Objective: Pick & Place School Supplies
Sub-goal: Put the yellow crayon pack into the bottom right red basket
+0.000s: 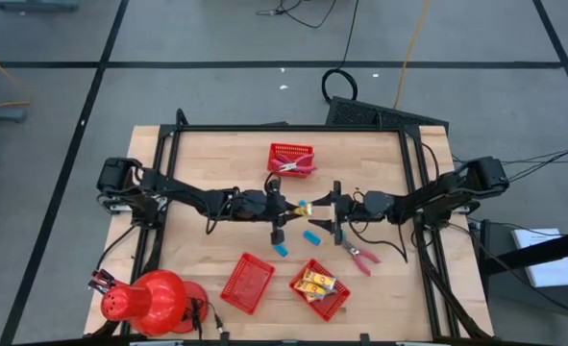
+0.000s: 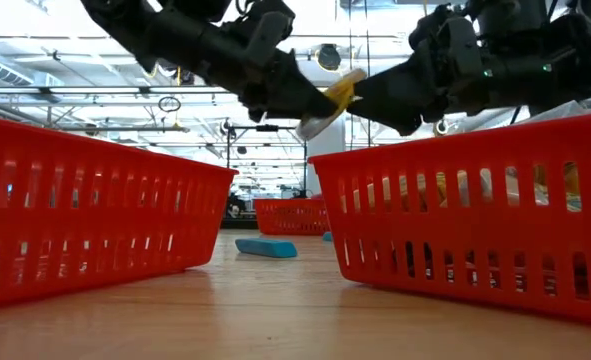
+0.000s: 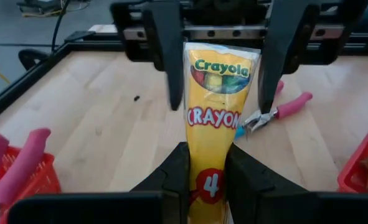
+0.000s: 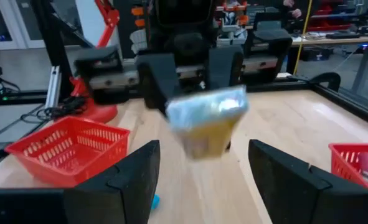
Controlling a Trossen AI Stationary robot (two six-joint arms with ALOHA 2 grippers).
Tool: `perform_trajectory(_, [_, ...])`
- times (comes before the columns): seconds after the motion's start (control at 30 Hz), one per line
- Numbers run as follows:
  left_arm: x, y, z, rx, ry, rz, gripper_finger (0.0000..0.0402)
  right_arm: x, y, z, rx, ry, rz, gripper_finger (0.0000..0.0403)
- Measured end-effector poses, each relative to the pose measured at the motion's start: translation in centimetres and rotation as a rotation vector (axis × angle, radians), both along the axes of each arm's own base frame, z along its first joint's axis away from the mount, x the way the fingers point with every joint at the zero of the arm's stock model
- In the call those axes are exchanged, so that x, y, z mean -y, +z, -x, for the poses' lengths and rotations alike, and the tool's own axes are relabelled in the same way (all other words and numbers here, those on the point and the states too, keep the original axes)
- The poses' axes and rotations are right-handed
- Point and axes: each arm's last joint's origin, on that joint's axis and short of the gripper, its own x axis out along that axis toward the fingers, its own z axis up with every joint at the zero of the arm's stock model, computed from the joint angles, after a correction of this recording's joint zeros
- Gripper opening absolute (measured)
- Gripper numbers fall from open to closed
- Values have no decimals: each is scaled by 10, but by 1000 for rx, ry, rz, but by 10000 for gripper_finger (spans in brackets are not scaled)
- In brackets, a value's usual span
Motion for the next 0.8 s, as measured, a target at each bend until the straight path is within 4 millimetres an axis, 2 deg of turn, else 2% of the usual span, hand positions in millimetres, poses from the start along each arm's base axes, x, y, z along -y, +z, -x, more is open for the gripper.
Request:
perform_trajectory(0.17, [2,2,-13,10,-27,-4,68,0,3,-5,-11,-1,20,238])
perform_trajectory(0.37, [4,-8,-22,-41,-47,-9,68,0,5,-7,-17,6,20,225])
perform_trajectory(0.5, [4,-10,-26,-47,-44,-10,68,-1,3,-7,-32,19,20,184])
perform_trajectory(0.7, [4,-7,-28,-34,-46,-15,68,-1,1,-7,-57,30,26,79])
perform_trajectory(0.8, [4,-7,-28,-34,-45,-14,68,-2,0,-7,-65,64,23,73])
